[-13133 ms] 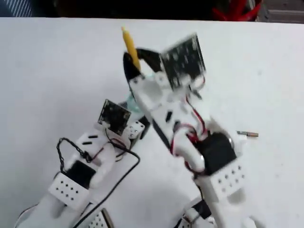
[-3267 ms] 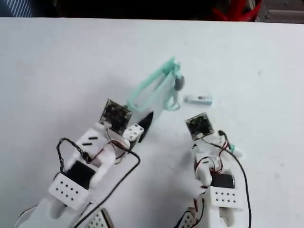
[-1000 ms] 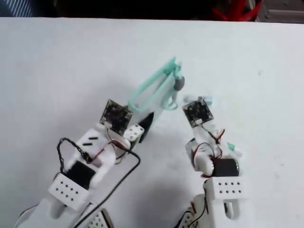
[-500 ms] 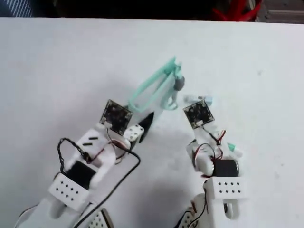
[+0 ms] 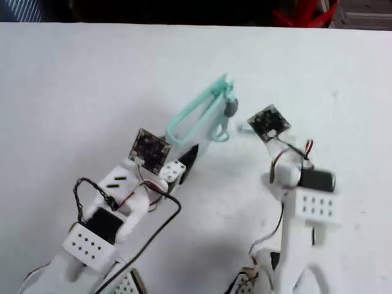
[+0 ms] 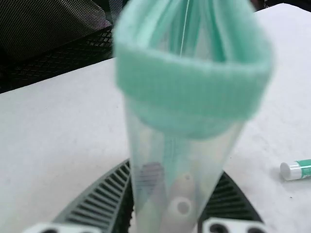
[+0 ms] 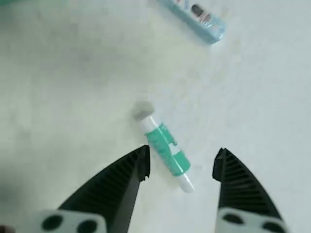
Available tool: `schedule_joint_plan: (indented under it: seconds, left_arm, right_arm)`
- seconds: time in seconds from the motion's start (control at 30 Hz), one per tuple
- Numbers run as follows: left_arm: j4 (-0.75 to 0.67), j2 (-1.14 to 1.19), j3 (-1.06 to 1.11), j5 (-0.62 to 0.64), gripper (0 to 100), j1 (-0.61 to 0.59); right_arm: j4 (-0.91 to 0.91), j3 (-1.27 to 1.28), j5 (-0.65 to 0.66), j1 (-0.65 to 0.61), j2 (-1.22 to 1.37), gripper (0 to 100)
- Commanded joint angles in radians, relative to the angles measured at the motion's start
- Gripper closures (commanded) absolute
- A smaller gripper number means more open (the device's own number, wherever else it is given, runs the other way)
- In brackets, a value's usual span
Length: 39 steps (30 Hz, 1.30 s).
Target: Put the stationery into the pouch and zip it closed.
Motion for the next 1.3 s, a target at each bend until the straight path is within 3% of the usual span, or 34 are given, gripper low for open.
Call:
schedule_joint_plan:
  seconds: [0.0, 0.1, 0.43, 0.57, 0.67, 0.73, 0.8, 0.87, 1.07, 1.27]
  left_arm:
    - [-0.02, -0.008, -0.005, 0.003, 82, 0.013]
    - [-0.02, -0.008, -0.005, 0.003, 82, 0.013]
    - [-0.02, -0.008, -0.005, 0.003, 82, -0.004]
    - [-0.02, -0.008, -0.009, 0.003, 82, -0.019]
    - [-0.02, -0.008, -0.009, 0.003, 82, -0.018]
    - [-0.02, -0.008, -0.009, 0.003, 82, -0.018]
    - [-0.02, -0.008, -0.009, 0.003, 82, -0.018]
    - [-0.02, -0.008, -0.009, 0.003, 82, -0.018]
    - [-0.018, -0.01, -0.011, 0.014, 79, -0.016]
    - [-0.014, -0.01, -0.011, 0.054, 78, -0.013]
  right_arm:
    - [0.038, -0.103, 0.196, 0.099, 0.137, 77.9]
    - [0.031, -0.112, 0.288, 0.137, 0.228, 77.6]
    - [-0.13, -0.109, 0.31, 0.119, 0.452, 74.5]
    - [-0.214, -0.11, 0.387, 0.125, 0.584, 73.2]
    - [-0.254, -0.114, 0.42, 0.124, 0.661, 78.2]
    - [-0.292, -0.114, 0.42, 0.125, 0.679, 88.2]
    - [-0.329, -0.11, 0.417, 0.127, 0.68, 99.8]
    - [-0.335, -0.114, 0.417, 0.139, 0.68, 94.4]
    - [-0.196, -0.201, 0.4, 0.171, 0.549, 98.1]
    - [-0.136, -0.27, 0.192, 0.128, 0.269, 98.1]
